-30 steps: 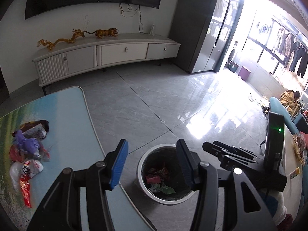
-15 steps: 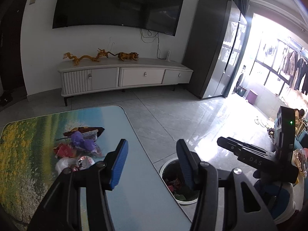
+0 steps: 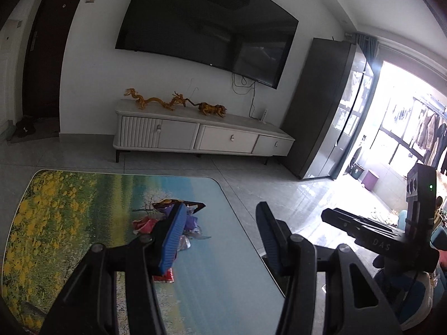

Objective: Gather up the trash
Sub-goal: 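Move both open tools back toward the remaining trash on the table, then grasp the white plastic bag with the left tool while the right tool grasps the red snack bag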

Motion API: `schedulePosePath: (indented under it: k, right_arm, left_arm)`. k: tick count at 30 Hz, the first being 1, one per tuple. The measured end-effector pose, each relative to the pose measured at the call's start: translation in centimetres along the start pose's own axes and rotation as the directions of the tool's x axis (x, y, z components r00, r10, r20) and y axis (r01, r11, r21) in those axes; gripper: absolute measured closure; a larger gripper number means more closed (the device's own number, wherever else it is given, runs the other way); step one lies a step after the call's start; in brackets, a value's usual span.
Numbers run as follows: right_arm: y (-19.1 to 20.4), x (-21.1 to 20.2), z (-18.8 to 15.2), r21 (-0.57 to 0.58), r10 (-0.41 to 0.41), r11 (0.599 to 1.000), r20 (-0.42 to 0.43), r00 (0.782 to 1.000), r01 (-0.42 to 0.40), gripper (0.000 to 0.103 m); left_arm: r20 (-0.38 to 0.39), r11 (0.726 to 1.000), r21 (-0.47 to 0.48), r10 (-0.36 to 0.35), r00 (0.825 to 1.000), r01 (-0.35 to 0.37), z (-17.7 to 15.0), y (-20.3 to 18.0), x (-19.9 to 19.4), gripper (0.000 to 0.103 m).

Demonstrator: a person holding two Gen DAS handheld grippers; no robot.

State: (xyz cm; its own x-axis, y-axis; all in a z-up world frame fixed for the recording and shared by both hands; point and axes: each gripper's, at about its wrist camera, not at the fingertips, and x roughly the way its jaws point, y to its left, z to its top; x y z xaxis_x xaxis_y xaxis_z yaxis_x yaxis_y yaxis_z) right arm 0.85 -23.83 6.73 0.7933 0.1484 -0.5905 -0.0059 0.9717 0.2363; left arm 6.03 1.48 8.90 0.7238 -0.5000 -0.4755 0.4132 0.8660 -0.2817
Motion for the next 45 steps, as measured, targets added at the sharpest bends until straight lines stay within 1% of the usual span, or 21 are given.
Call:
schedulePosePath:
  k: [6,11,17,22,26,30,35,37,38,39,40,43,45]
  right_arm:
    - [2.7,1.7,-0.1,-0.030,0.035,0.999,-0.031,0.999,-0.035,0.065]
    - [4.5,4.0,-0.4,-0.043,0.062,0.997,-0.072,0.995,-0.065,0.065]
    - [6.4,7.6,-1.2,-0.055,0.106,0.992,-0.133,0.985,-0.114,0.065]
    - [7.2,10.4,-2.2,-0.057,0.144,0.986,-0.188,0.972,-0.157,0.065]
    - [7.7,12.8,-3.1,-0.058,0.175,0.979,-0.236,0.956,-0.193,0.065]
    - [7.6,15.2,-4.0,-0.053,0.205,0.972,-0.286,0.936,-0.229,0.065]
    - [8.1,17.6,-5.6,-0.068,0.236,0.959,-0.352,0.906,-0.276,0.065]
    - [8.4,18.3,-6.3,-0.078,0.252,0.950,-0.381,0.890,-0.302,0.065]
    - [8.5,18.5,-6.6,-0.082,0.257,0.947,-0.390,0.884,-0.311,0.065]
    - [8.7,18.7,-6.9,-0.085,0.263,0.943,-0.401,0.878,-0.322,0.065]
    - [8.8,18.9,-7.2,-0.087,0.267,0.941,-0.408,0.873,-0.328,0.065]
    - [9.0,19.7,-7.8,-0.083,0.278,0.935,-0.425,0.861,-0.344,0.065]
    - [9.1,20.0,-7.9,-0.079,0.285,0.933,-0.432,0.856,-0.351,0.065]
  left_arm:
    - [0.006,0.998,-0.052,0.031,0.999,-0.031,-0.2,4.0,-0.6,0.053]
    - [-0.014,0.994,-0.094,0.054,0.998,-0.055,-0.9,6.7,0.2,0.053]
    - [-0.078,0.988,-0.121,0.091,0.993,-0.100,-2.1,9.0,2.6,0.054]
    - [-0.159,0.977,-0.147,0.129,0.979,-0.152,-3.4,11.1,5.3,0.055]
    - [-0.231,0.973,-0.147,0.139,0.963,-0.176,-4.6,12.0,8.0,0.056]
    - [-0.300,0.973,-0.145,0.132,0.945,-0.182,-5.7,12.4,11.0,0.057]
    - [-0.360,0.978,-0.142,0.096,0.928,-0.156,-6.5,12.5,14.0,0.057]
    - [-0.382,0.978,-0.143,0.086,0.920,-0.151,-6.9,12.6,15.0,0.058]
    - [-0.390,0.978,-0.145,0.081,0.917,-0.148,-7.0,12.6,15.3,0.062]
    - [-0.398,0.979,-0.149,0.069,0.915,-0.139,-7.2,12.6,15.7,0.065]
    - [-0.401,0.980,-0.152,0.060,0.914,-0.131,-7.3,12.7,15.9,0.065]
    - [-0.403,0.982,-0.157,0.031,0.914,-0.102,-7.5,12.7,16.3,0.073]
    - [-0.401,0.984,-0.156,0.019,0.916,-0.089,-7.5,12.7,16.3,0.075]
